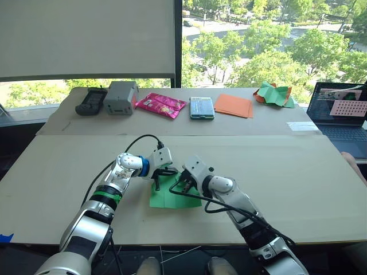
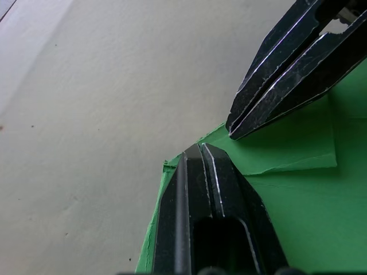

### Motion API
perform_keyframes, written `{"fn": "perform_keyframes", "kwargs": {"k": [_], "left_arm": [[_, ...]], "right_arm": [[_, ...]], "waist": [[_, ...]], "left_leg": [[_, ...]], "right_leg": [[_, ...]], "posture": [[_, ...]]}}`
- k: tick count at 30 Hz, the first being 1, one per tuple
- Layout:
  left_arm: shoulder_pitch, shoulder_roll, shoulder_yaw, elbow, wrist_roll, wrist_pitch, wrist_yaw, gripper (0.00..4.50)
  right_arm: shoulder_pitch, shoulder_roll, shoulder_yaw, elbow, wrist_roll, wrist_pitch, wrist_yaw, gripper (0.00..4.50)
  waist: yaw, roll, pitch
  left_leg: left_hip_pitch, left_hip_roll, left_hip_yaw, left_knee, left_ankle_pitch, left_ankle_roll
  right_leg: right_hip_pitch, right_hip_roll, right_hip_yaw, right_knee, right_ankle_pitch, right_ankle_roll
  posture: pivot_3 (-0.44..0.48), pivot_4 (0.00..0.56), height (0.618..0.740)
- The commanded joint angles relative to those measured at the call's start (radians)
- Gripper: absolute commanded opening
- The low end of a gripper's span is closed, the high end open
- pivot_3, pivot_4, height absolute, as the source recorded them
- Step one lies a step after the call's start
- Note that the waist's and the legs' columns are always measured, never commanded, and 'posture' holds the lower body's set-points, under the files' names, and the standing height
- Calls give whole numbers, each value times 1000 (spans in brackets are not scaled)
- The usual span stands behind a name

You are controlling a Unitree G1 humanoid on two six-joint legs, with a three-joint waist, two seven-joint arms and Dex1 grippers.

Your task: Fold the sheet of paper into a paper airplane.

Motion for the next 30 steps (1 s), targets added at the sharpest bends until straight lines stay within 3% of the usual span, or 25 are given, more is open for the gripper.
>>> {"fn": "perform_keyframes", "kwargs": {"k": [1,30], "left_arm": [[17,5,-26,13,28,7,-15,0],[22,7,-30,21,30,-2,-18,0]], "right_arm": [[57,-30,25,43,-6,79,11,24],[277,-179,-5,-266,48,239,19,24]], "waist": [[1,0,0],[4,-4,-3]], "left_leg": [[0,0,0,0,0,0],[0,0,0,0,-2,-3]], "right_leg": [[0,0,0,0,0,0],[0,-1,0,-3,-3,-1]], "posture": [[0,150,706],[0,150,706]]}}
